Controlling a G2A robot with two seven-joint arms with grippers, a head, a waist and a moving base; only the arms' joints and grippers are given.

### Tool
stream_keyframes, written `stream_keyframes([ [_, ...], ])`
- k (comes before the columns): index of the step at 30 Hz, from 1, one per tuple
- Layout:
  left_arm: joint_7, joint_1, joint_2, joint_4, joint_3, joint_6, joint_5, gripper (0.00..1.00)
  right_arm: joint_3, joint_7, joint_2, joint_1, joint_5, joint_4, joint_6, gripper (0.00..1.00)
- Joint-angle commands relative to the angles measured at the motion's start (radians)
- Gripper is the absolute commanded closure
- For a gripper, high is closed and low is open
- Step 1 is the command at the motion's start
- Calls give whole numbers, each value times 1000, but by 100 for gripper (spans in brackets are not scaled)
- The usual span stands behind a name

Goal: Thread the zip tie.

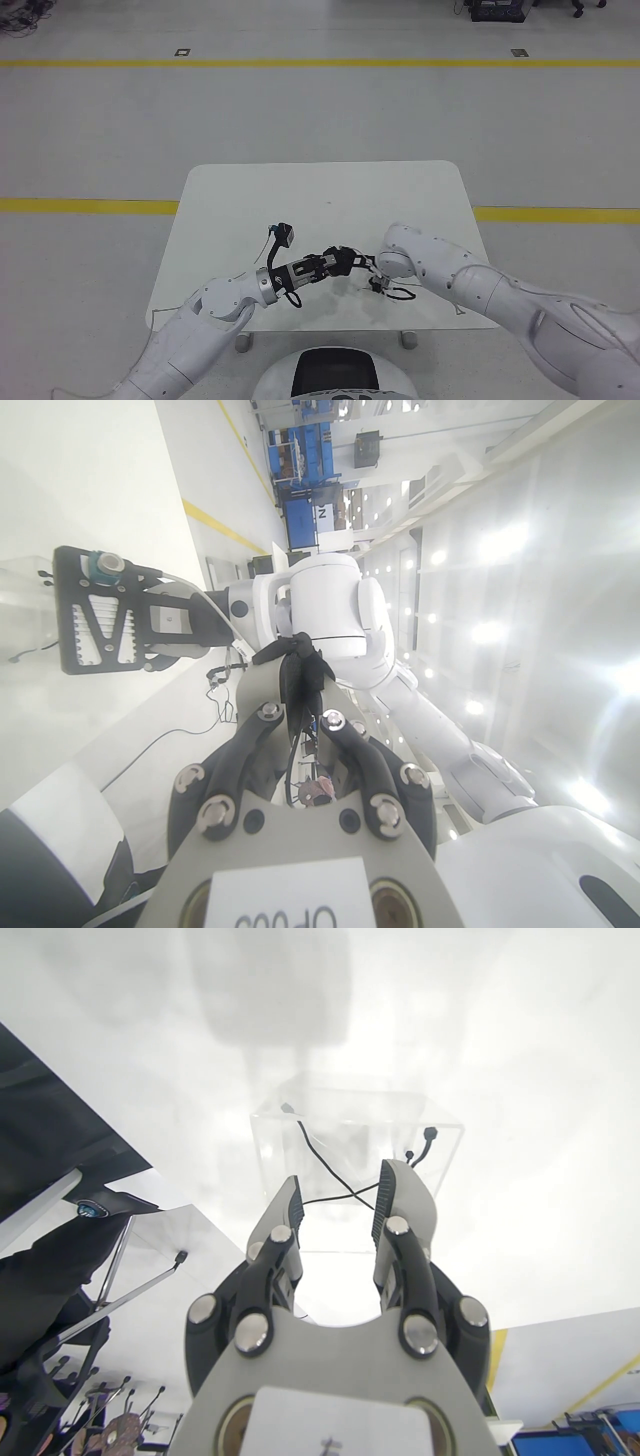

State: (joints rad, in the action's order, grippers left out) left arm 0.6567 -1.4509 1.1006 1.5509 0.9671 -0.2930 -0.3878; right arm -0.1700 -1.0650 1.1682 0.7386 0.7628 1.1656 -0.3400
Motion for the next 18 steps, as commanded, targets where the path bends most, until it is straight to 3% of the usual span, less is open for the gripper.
stream_keyframes([
  [1, 0, 0, 0, 0, 0, 0, 0, 100, 0, 2, 6, 3, 2, -12, 0, 69],
  [14, 0, 0, 0, 0, 0, 0, 0, 100, 0, 4, 40, 12, 19, -68, 0, 68],
  [16, 0, 0, 0, 0, 0, 0, 0, 100, 0, 5, 44, 13, 26, -76, 0, 75],
  [18, 0, 0, 0, 0, 0, 0, 0, 100, 0, 13, 48, 15, 38, -81, 0, 76],
])
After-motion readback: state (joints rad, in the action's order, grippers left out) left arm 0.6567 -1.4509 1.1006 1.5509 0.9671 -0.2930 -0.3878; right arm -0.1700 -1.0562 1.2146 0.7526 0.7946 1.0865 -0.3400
